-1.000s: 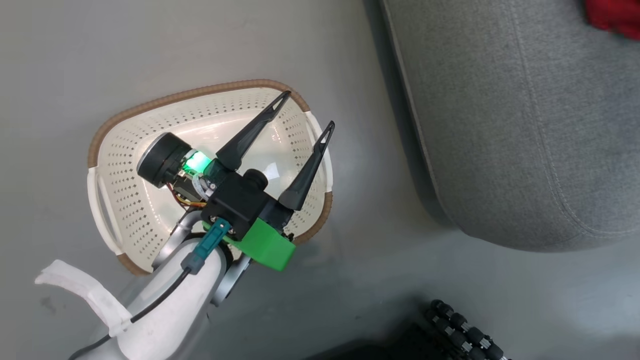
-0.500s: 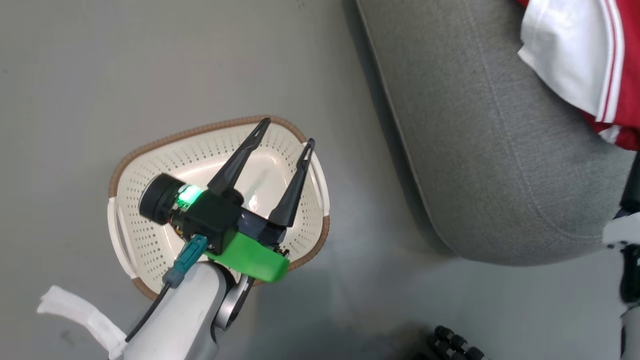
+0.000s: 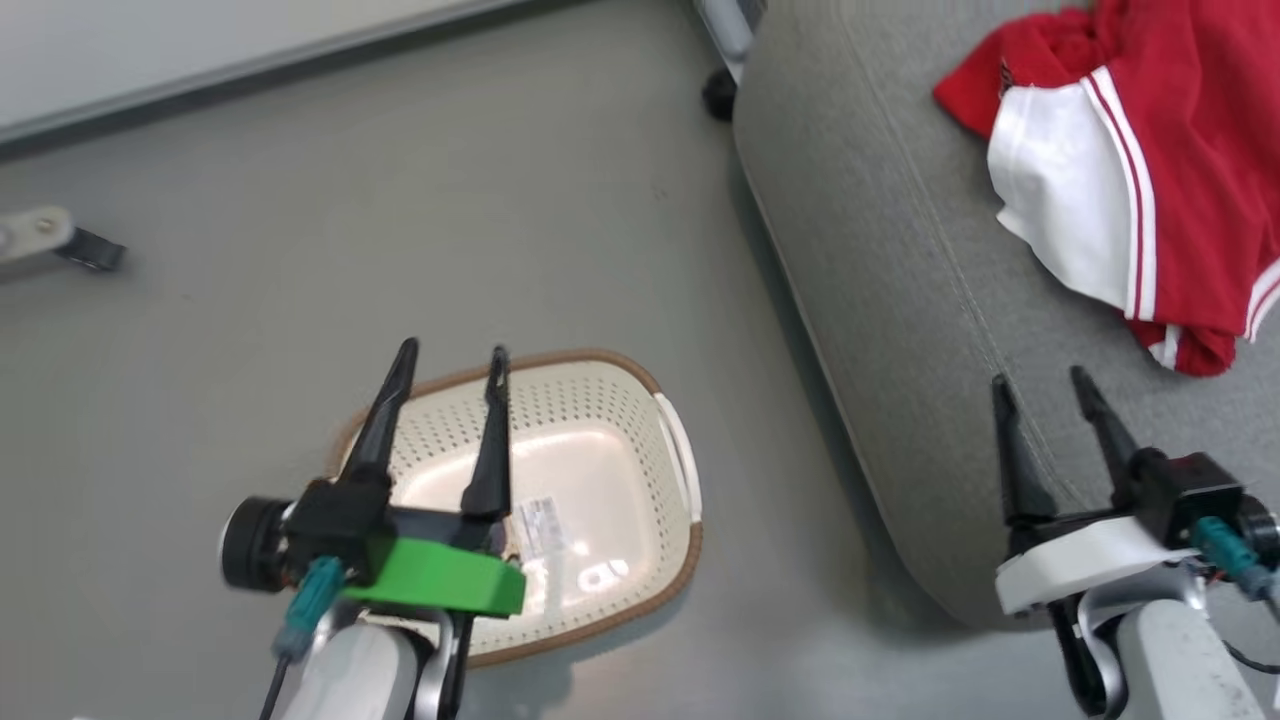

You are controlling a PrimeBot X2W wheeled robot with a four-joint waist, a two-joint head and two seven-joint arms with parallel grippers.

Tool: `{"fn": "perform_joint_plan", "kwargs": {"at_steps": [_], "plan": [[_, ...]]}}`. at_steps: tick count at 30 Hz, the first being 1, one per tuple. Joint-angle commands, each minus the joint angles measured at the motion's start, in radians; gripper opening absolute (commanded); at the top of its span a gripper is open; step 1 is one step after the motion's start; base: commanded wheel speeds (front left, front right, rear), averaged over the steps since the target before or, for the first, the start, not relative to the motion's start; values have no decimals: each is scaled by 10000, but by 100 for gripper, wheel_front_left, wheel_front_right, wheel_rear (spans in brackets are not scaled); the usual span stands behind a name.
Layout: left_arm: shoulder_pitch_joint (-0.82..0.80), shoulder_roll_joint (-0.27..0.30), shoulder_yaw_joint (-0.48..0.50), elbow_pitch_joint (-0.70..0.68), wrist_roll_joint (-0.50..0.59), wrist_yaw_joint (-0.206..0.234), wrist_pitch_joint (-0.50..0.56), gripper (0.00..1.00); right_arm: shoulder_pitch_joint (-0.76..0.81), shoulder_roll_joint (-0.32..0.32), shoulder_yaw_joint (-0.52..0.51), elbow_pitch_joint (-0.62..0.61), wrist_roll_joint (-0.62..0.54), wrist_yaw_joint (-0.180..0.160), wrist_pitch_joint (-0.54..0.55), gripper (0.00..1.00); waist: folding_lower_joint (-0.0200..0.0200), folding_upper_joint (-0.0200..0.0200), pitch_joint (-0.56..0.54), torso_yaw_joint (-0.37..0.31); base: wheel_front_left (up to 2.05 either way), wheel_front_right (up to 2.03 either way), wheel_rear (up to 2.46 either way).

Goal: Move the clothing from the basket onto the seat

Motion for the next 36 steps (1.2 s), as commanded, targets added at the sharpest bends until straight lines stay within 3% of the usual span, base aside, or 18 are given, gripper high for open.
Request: {"fn": "perform_joint_plan", "kwargs": {"at_steps": [1,10,20,36], "plan": [[416,-97,250,-57,131,67,-27,100,257,-95,205,-93,-126,-10,-23,100,0,0,-1375,1302,0,0,0],[2288,-442,1778,-228,534,-220,-16,100,691,-219,1255,-766,-300,-10,-23,100,0,0,-2739,2281,0,0,0],[4087,-705,3002,-606,961,-774,-18,100,1344,-151,1613,-1246,-132,-10,-23,100,0,0,-3579,2311,0,0,0],[4767,-782,3133,-1016,1022,-846,-19,100,2095,-162,1778,-1017,-71,-10,-23,100,0,0,-4026,2134,0,0,0]]}}
